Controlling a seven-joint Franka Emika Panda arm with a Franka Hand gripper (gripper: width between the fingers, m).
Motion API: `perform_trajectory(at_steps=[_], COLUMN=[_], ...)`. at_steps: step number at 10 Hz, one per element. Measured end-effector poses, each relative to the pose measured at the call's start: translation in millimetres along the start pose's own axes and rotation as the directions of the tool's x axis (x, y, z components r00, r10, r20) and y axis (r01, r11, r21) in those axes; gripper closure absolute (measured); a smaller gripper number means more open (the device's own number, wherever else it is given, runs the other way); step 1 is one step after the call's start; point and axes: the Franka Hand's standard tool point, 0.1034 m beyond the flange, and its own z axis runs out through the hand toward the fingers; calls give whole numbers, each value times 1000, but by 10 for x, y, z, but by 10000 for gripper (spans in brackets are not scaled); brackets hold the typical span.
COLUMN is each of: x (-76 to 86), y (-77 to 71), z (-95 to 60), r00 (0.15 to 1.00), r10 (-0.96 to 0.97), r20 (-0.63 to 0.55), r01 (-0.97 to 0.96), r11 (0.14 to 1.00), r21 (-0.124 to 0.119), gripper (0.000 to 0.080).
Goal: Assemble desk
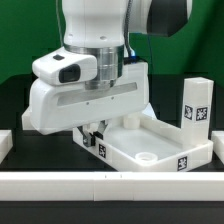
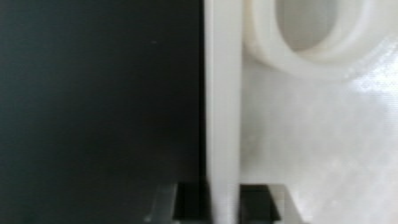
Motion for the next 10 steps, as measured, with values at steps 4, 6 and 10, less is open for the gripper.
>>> perform_trajectory(at_steps=[4,6,10], x=[706,708,610], y=[200,239,432], z=[-86,-72,-122], r00=[903,832,603], r10=[-429,-555,-796], r20=[-14,10,43], r01=[429,555,797], r11=[903,831,601], r21=[-17,-43,-55], gripper=[742,741,741])
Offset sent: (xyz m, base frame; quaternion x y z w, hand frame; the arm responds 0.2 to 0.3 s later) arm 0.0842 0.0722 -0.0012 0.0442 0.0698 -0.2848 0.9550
